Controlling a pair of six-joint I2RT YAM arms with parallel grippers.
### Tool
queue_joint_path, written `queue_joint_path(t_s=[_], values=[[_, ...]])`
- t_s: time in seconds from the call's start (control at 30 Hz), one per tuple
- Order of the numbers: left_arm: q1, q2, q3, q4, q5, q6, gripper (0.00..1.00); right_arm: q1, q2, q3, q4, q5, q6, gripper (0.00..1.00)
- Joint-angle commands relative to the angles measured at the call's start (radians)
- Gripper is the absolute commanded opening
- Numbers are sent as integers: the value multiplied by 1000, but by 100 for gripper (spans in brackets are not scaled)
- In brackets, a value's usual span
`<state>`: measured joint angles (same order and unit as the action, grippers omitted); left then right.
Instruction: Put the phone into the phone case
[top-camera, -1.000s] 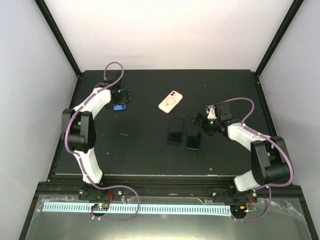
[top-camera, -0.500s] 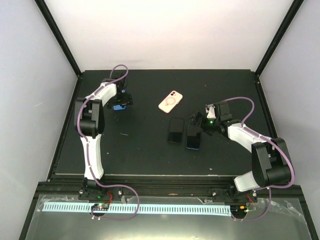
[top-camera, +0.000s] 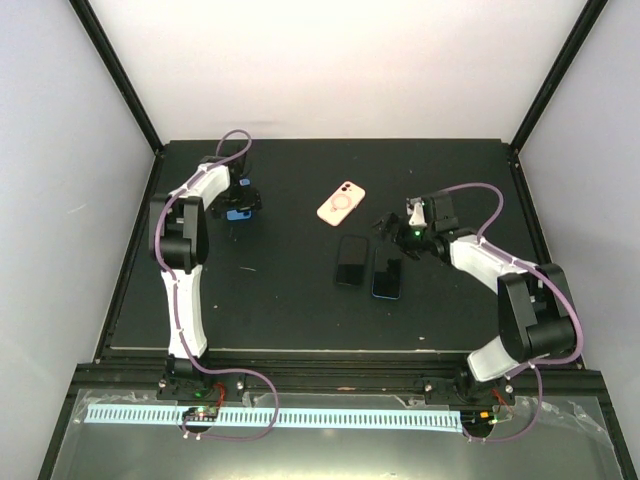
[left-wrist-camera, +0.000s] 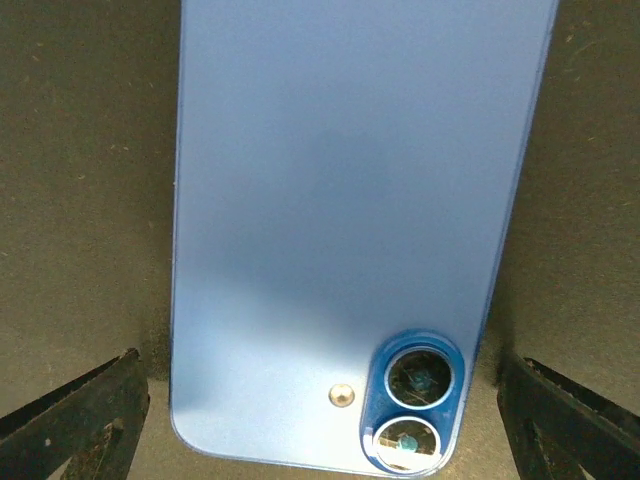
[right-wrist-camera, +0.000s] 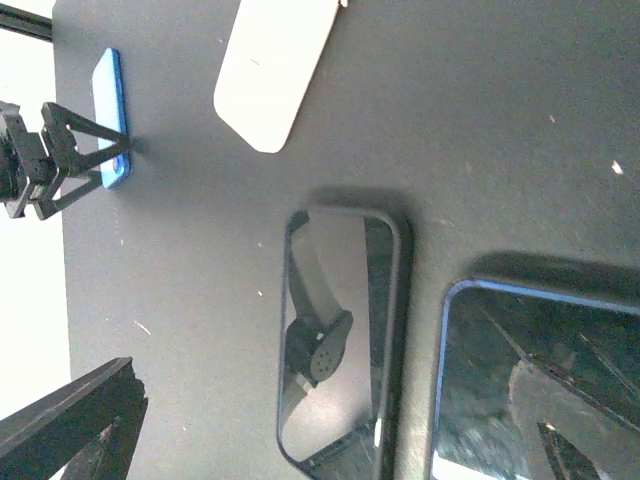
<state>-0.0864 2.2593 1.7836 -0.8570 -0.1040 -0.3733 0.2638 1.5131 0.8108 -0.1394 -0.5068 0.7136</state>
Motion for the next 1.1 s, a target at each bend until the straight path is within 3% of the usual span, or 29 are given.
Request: queue_joint_path(t_s=[0.0,0.23,0.4,0.73,1.07], values=[[-2,-6,58,-51,19,-9,97,25,54,82,10,36,8,100],[-83,-186,-62,97,101,29,98,34,54,112,-16,94,-17,100],[-197,-209,-71,167,154,116,99,34,8,93,-38,156,-49,100],[-386,-79,56,184,191,232,99,33,-163,23,-54,256,-79,100],[-439,82,225,124,170,285,99,27,-253,2,-75,264,-89,100]])
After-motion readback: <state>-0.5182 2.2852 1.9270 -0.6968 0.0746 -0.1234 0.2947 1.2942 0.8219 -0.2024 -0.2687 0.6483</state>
